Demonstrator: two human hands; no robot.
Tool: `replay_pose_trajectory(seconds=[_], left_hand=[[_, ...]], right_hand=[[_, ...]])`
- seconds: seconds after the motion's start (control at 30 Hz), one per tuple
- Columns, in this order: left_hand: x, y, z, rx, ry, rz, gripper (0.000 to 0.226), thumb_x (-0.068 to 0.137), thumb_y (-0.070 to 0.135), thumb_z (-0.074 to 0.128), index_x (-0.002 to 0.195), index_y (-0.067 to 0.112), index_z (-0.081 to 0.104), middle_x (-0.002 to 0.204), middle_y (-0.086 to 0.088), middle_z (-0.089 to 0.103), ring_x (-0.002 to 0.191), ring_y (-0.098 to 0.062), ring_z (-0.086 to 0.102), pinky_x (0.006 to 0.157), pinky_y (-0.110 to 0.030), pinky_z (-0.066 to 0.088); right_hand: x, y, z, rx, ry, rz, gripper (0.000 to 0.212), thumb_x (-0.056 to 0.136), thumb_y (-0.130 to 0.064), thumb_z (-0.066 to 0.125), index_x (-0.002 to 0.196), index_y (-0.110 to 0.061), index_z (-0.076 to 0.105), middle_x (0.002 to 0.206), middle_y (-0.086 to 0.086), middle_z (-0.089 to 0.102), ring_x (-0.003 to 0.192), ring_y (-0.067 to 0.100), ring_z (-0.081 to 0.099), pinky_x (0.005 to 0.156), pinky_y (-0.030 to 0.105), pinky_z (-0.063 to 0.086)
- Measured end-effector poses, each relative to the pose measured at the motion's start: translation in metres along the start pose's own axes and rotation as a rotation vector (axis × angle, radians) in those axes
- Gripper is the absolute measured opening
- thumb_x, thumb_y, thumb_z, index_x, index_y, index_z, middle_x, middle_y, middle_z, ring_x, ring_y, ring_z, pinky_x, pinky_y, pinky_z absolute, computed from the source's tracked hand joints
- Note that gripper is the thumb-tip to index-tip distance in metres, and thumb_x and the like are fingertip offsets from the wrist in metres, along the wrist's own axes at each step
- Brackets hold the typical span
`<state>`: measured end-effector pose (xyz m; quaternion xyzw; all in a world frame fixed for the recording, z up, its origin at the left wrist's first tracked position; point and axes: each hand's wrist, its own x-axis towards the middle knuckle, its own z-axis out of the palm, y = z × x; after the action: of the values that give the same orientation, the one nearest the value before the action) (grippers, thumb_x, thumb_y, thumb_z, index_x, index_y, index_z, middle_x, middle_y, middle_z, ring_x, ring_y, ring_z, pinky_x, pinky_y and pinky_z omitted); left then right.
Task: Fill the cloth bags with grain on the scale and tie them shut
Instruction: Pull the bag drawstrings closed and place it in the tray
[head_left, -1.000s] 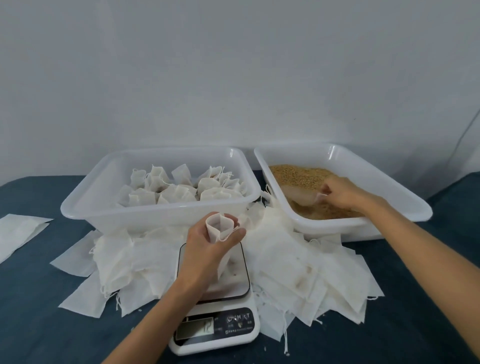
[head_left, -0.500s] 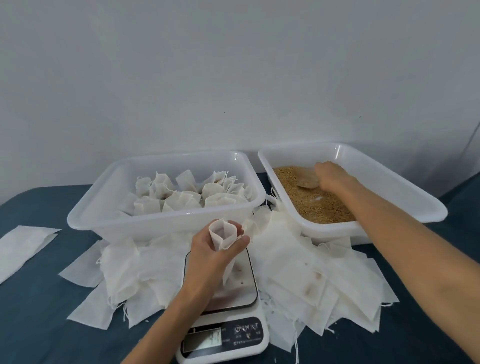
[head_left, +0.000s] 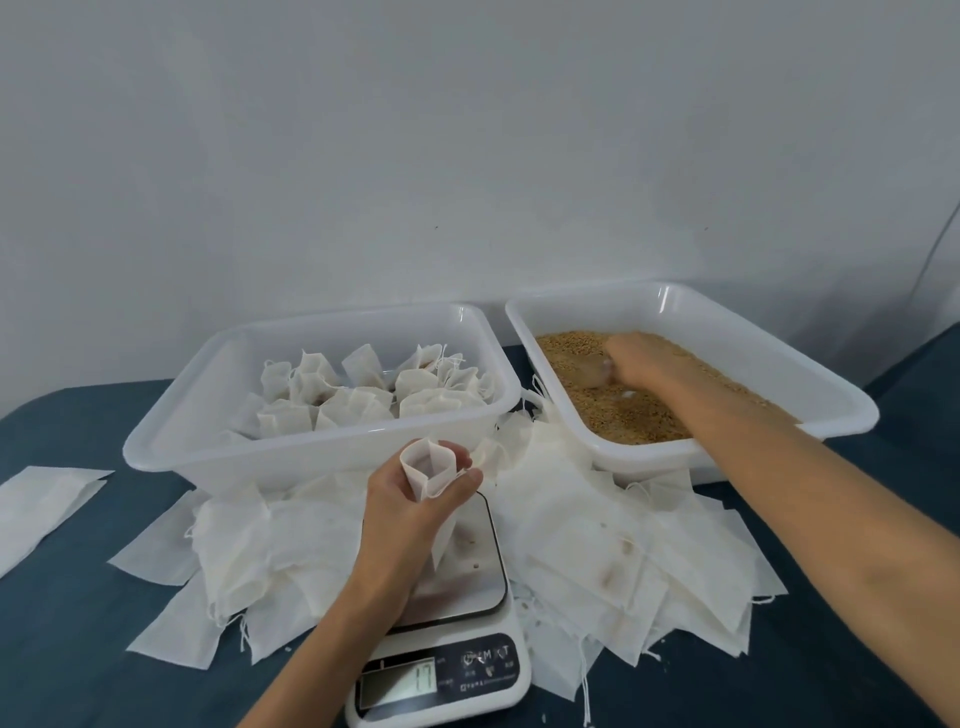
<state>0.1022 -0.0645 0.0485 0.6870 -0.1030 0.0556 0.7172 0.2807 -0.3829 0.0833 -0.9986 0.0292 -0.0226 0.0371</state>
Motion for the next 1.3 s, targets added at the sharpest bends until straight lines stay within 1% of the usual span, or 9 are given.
replay_pose_trajectory(seconds=[0.23, 0.33, 0.43, 0.7, 0.83, 0.93, 1.07, 1.2, 1.3], left_hand=[[-0.001, 0.003, 0.001, -0.006, 0.007, -0.013, 0.018, 0.077, 0.027, 0.085, 0.089, 0.022, 0.073, 0.095, -0.007, 0.075, 0.082, -0.014, 0.067, 0.071, -0.028, 0.051], [-0.001, 0.003, 0.000, -0.012, 0.001, 0.002, 0.015, 0.084, 0.014, 0.086, 0.089, 0.021, 0.073, 0.095, -0.009, 0.075, 0.082, -0.014, 0.067, 0.070, -0.025, 0.052], [-0.001, 0.004, 0.000, -0.019, 0.009, 0.022, 0.013, 0.085, 0.010, 0.083, 0.089, 0.017, 0.074, 0.094, -0.011, 0.075, 0.082, -0.015, 0.067, 0.068, -0.022, 0.053], [0.001, 0.003, 0.001, 0.010, 0.009, 0.010, 0.022, 0.081, 0.019, 0.089, 0.096, 0.016, 0.073, 0.094, -0.006, 0.076, 0.091, -0.027, 0.071, 0.080, -0.041, 0.054], [0.000, 0.005, 0.003, 0.055, 0.021, 0.023, 0.032, 0.071, 0.039, 0.085, 0.096, 0.024, 0.072, 0.092, -0.003, 0.075, 0.092, -0.026, 0.072, 0.088, -0.052, 0.056], [-0.001, 0.005, 0.004, 0.094, -0.003, 0.019, 0.036, 0.069, 0.046, 0.082, 0.097, 0.026, 0.071, 0.093, -0.002, 0.075, 0.094, -0.032, 0.071, 0.088, -0.057, 0.056], [-0.001, 0.000, 0.003, 0.098, -0.039, 0.017, 0.028, 0.079, 0.031, 0.083, 0.095, 0.013, 0.068, 0.089, -0.008, 0.071, 0.081, -0.025, 0.067, 0.070, -0.035, 0.056], [-0.004, -0.002, 0.005, 0.096, -0.054, 0.000, 0.018, 0.087, 0.018, 0.084, 0.100, 0.022, 0.072, 0.089, 0.005, 0.075, 0.079, -0.004, 0.069, 0.065, -0.010, 0.050], [-0.005, -0.002, 0.006, 0.081, -0.067, 0.019, 0.019, 0.087, 0.017, 0.083, 0.101, 0.023, 0.072, 0.092, 0.001, 0.075, 0.080, 0.000, 0.067, 0.069, -0.008, 0.048]], right_hand=[[-0.005, 0.027, -0.009, 0.277, 0.115, 0.108, 0.014, 0.087, -0.004, 0.075, 0.082, 0.000, 0.063, 0.098, 0.016, 0.072, 0.090, 0.023, 0.068, 0.079, 0.035, 0.053], [-0.018, 0.040, -0.013, 0.417, 0.190, 0.130, 0.014, 0.084, -0.004, 0.079, 0.088, 0.004, 0.068, 0.091, 0.005, 0.074, 0.087, 0.014, 0.069, 0.073, 0.025, 0.049], [-0.036, 0.044, -0.018, 0.465, 0.211, 0.097, 0.018, 0.083, -0.010, 0.081, 0.097, -0.004, 0.072, 0.094, 0.001, 0.073, 0.093, 0.017, 0.067, 0.087, 0.030, 0.050], [-0.098, 0.003, -0.044, 0.625, 0.194, -0.248, 0.027, 0.086, -0.015, 0.077, 0.097, -0.039, 0.070, 0.091, -0.017, 0.073, 0.091, -0.008, 0.066, 0.091, 0.022, 0.051], [-0.129, -0.027, -0.058, 0.657, 0.116, -0.468, 0.032, 0.087, -0.018, 0.076, 0.109, -0.042, 0.072, 0.106, -0.025, 0.072, 0.101, -0.004, 0.067, 0.085, 0.014, 0.051], [-0.139, -0.040, -0.067, 0.547, 0.134, -0.548, 0.033, 0.086, -0.023, 0.077, 0.116, -0.037, 0.072, 0.108, -0.024, 0.070, 0.103, -0.006, 0.063, 0.097, 0.020, 0.045], [-0.144, -0.047, -0.081, 0.324, 0.216, -0.592, 0.035, 0.086, -0.028, 0.075, 0.117, -0.040, 0.069, 0.103, -0.019, 0.066, 0.103, -0.003, 0.057, 0.123, 0.037, 0.009], [-0.148, -0.053, -0.091, 0.199, 0.257, -0.619, 0.033, 0.086, -0.032, 0.069, 0.116, -0.045, 0.064, 0.100, -0.025, 0.060, 0.106, 0.000, 0.052, 0.125, 0.039, -0.001], [-0.151, -0.054, -0.096, 0.119, 0.273, -0.638, 0.036, 0.086, -0.037, 0.061, 0.121, -0.038, 0.068, 0.100, -0.018, 0.062, 0.108, 0.006, 0.053, 0.125, 0.045, -0.002]])
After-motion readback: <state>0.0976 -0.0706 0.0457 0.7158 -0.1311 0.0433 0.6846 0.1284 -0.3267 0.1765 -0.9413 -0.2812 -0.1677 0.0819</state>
